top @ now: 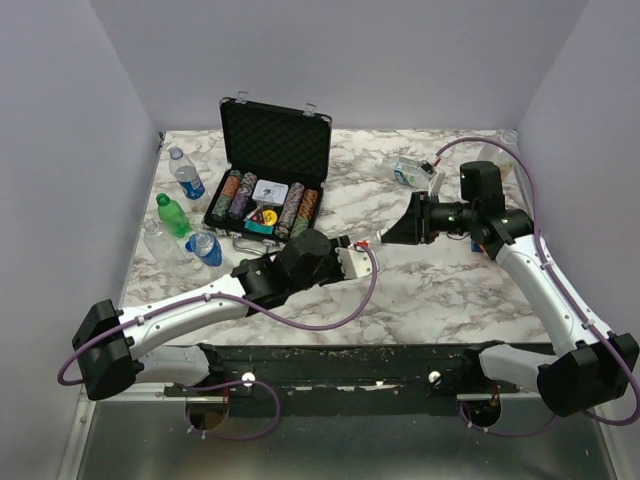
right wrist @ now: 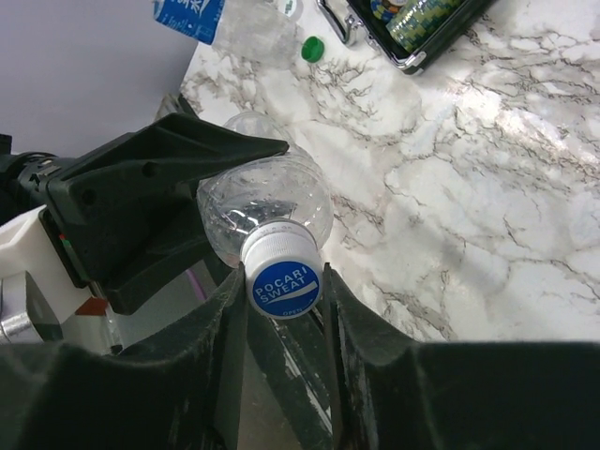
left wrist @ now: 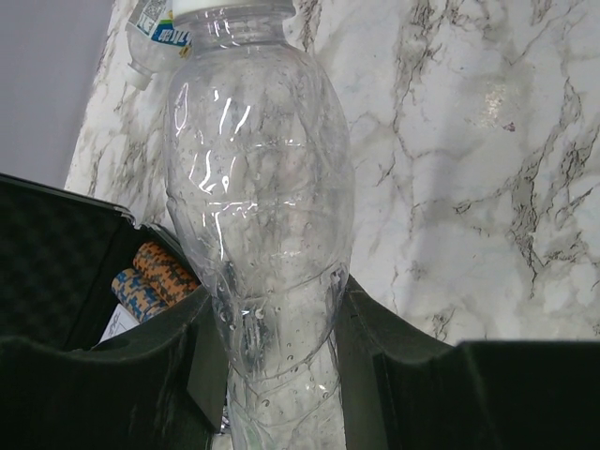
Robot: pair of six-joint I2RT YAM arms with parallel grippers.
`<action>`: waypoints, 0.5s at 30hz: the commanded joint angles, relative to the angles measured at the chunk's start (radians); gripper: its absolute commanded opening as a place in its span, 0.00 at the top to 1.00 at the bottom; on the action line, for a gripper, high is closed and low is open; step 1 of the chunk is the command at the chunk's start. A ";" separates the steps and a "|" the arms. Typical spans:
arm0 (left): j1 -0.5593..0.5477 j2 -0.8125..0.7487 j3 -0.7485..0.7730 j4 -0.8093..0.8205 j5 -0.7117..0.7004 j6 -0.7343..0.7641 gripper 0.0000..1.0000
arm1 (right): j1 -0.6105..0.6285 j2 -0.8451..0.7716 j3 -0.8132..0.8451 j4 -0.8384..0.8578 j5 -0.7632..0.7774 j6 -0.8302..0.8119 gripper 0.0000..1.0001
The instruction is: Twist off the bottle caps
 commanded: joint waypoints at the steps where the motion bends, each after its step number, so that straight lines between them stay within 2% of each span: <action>1: -0.005 -0.028 -0.013 0.020 0.035 0.008 1.00 | 0.004 -0.008 -0.009 0.030 -0.090 -0.048 0.65; 3: -0.003 -0.037 -0.019 0.012 0.078 0.008 1.00 | 0.004 -0.013 -0.001 0.016 -0.147 -0.126 0.71; 5: 0.000 -0.045 -0.016 -0.006 0.146 0.003 1.00 | 0.004 -0.019 0.017 -0.029 -0.203 -0.277 0.74; 6: 0.013 -0.052 -0.002 -0.038 0.276 -0.003 1.00 | 0.004 -0.009 0.082 -0.235 -0.328 -0.661 0.76; 10: 0.041 -0.049 0.026 -0.117 0.547 -0.006 1.00 | 0.007 0.042 0.210 -0.659 -0.409 -1.335 0.76; 12: 0.052 -0.034 0.045 -0.149 0.662 -0.011 1.00 | 0.009 0.051 0.232 -0.828 -0.408 -1.613 0.75; 13: 0.055 -0.022 0.055 -0.167 0.703 -0.006 1.00 | 0.012 0.047 0.226 -0.840 -0.383 -1.664 0.74; 15: 0.056 0.001 0.070 -0.184 0.718 -0.005 1.00 | 0.015 0.034 0.209 -0.791 -0.343 -1.651 0.74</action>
